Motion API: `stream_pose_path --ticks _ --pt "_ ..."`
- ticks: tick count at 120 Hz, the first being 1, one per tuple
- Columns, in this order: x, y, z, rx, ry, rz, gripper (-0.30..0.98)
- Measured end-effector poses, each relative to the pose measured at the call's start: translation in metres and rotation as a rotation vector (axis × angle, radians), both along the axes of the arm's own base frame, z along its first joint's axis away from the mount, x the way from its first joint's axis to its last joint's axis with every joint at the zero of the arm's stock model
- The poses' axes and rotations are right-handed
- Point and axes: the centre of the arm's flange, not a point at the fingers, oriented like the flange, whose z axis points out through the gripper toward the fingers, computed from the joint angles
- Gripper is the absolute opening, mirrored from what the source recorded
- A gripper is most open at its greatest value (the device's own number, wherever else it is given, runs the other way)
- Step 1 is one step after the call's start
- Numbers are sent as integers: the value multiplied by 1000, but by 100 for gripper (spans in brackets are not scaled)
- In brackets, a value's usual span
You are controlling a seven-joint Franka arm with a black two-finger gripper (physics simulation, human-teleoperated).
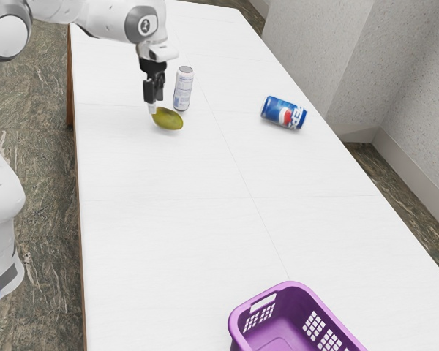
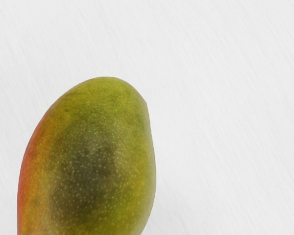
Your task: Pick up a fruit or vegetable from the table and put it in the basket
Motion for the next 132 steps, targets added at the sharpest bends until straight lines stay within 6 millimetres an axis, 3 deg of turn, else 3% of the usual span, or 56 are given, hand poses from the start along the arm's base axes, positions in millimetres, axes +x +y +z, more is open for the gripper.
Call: stream_pose_path --ticks 36,132 --pt "17 7 -19 21 -11 -23 69" --pt "33 16 -52 11 -45 -7 69"
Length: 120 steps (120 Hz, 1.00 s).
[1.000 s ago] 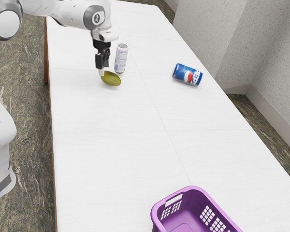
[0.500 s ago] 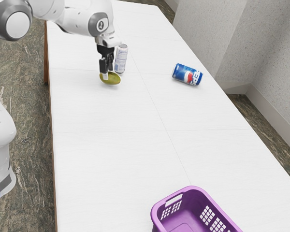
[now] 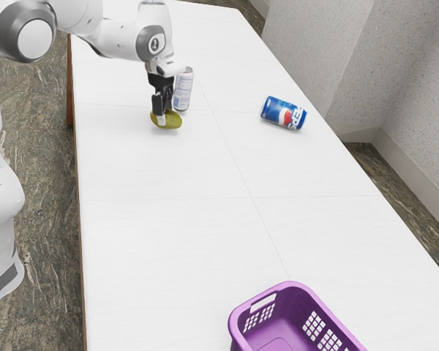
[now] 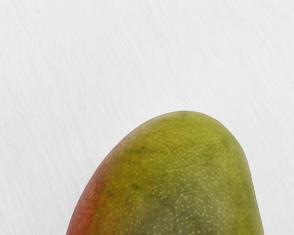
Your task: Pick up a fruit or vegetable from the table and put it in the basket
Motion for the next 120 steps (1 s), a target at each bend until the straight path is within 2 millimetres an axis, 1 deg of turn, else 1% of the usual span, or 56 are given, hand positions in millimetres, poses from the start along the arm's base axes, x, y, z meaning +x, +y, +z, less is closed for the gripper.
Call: stream_pose_path --ticks 9,19,26,41,47,51,56,59,62,64,66,69,71,74,77,79,83,87,90,94,99,104,106,115,118,120 --pt "1 0 -3 -8 -4 6 67" --pt "2 1 -4 -22 -22 22 50" --pt "2 2 -4 -30 -35 34 44" --pt "2 5 -2 -39 -58 58 41" --pt "1 5 4 -35 -71 62 39" --pt "4 5 15 -23 -91 58 38" --pt "12 0 35 0 -125 42 39" --pt "23 -6 53 20 -156 20 39" --pt "39 -20 74 42 -190 -16 38" --pt "54 -34 90 57 -216 -51 39" --pt "71 -54 106 72 -244 -95 39" --pt "99 -94 131 87 -286 -175 40" --pt "116 -128 145 92 -312 -236 40" --pt "137 -184 166 94 -351 -332 40" --pt "153 -247 182 87 -385 -434 41" --pt "159 -290 189 78 -401 -501 42" --pt "161 -375 198 52 -422 -631 41" --pt "151 -452 203 22 -435 -748 41" --pt "139 -503 205 -1 -442 -822 41" --pt "122 -559 205 -30 -448 -902 40" --pt "101 -614 201 -63 -451 -976 38" --pt "81 -655 198 -90 -453 -1028 37" --pt "75 -670 194 -101 -450 -1045 38" --pt "52 -728 169 -151 -423 -1105 37" --pt "46 -742 163 -164 -418 -1115 37" --pt "44 -746 160 -169 -417 -1114 37"
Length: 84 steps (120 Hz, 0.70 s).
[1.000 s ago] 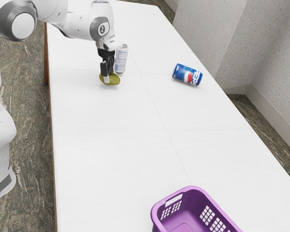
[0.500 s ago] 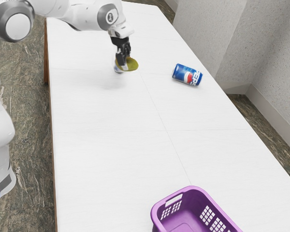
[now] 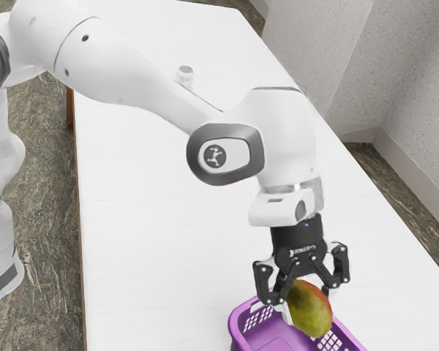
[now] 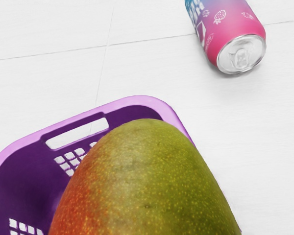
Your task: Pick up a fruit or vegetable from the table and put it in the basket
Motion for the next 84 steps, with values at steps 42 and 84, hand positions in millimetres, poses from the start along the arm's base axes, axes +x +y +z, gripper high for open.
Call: stream_pose_path --ticks 42,84 --pt "124 136 -19 -74 26 385 35" --pt "121 49 -61 -126 73 339 35"
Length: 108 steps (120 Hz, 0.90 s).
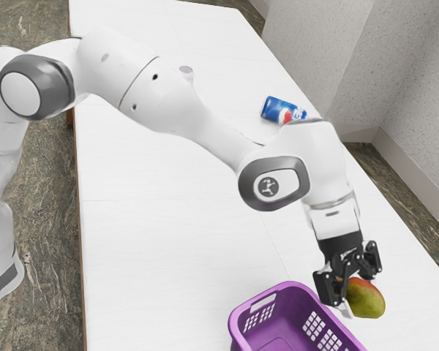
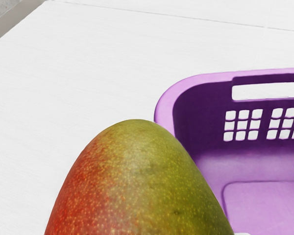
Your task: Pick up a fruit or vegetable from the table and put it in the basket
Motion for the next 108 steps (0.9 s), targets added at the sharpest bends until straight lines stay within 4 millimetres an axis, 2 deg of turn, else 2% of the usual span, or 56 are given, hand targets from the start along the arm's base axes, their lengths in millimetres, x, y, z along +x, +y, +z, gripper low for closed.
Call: stream_pose_path --ticks 9,23,37,53,60,71,85,90,94,97,101,105,107,108 --pt "-8 -26 -3 -17 -3 -20 35" --pt "-29 -61 3 -41 -17 -52 35" --pt "-43 -77 11 -60 -25 -53 34" --pt "-57 -97 9 -80 -17 -59 35" --pt "-60 -101 8 -89 -14 -54 34" --pt "-62 -99 0 -87 5 -39 51" --pt "-54 -89 -6 -89 17 -8 61" --pt "-46 -80 -6 -85 15 15 63" --pt "-30 -59 -1 -93 12 71 64" --pt "-12 -26 6 -115 24 157 64" --pt "9 32 -11 -129 99 322 65" --pt "12 79 -33 -147 211 492 66" --pt "9 94 -30 -146 247 553 66" --pt "8 100 -20 -145 254 575 67"
